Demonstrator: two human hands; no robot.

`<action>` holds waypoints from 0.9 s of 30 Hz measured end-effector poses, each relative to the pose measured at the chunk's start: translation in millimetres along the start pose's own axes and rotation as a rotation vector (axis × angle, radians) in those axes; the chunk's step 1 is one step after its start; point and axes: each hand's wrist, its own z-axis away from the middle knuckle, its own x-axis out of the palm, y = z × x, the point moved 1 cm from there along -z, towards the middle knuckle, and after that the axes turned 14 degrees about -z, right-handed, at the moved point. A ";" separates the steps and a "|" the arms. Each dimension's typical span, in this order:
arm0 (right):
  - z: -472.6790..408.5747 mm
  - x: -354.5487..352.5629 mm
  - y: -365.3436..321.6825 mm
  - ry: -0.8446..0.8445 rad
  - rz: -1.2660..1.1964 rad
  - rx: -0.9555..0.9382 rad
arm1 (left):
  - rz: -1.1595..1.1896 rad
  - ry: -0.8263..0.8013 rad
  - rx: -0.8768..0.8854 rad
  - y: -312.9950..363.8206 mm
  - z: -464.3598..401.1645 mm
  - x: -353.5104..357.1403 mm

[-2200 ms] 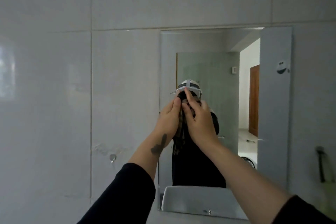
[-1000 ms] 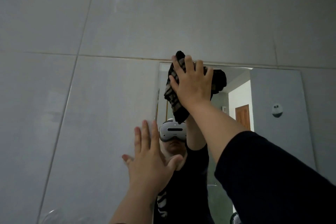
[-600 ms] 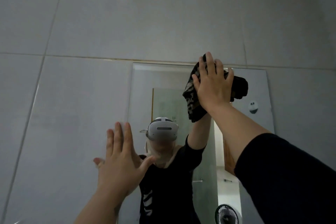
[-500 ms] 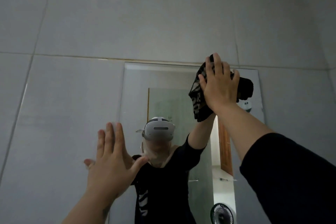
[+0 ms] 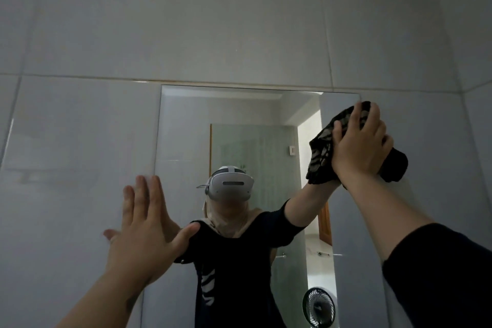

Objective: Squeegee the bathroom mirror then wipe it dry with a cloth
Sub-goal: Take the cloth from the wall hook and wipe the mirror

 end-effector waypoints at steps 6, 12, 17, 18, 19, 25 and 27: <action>35.7 6.5 -35.0 0.019 -0.006 -0.057 | 0.000 -0.015 -0.002 1.7 0.7 -1.8; 57.2 16.3 -97.8 -0.060 -0.049 -0.224 | 0.001 0.007 0.008 -0.4 -0.5 1.7; 84.9 24.7 -159.8 -0.136 -0.131 -0.418 | -0.011 0.017 0.009 -1.3 -1.8 3.8; 91.4 26.6 -171.7 -0.150 -0.135 -0.474 | -0.007 0.021 0.009 -1.5 -1.7 4.1; 97.8 29.1 -182.6 -0.164 -0.136 -0.528 | -0.001 0.020 0.007 -1.6 -1.6 4.5; 129.0 40.6 -220.6 -0.221 -0.118 -0.732 | 0.056 0.076 -0.005 -0.3 1.0 7.0; 132.2 39.9 -223.3 -0.239 -0.120 -0.754 | 0.140 0.128 -0.048 -2.8 9.6 14.2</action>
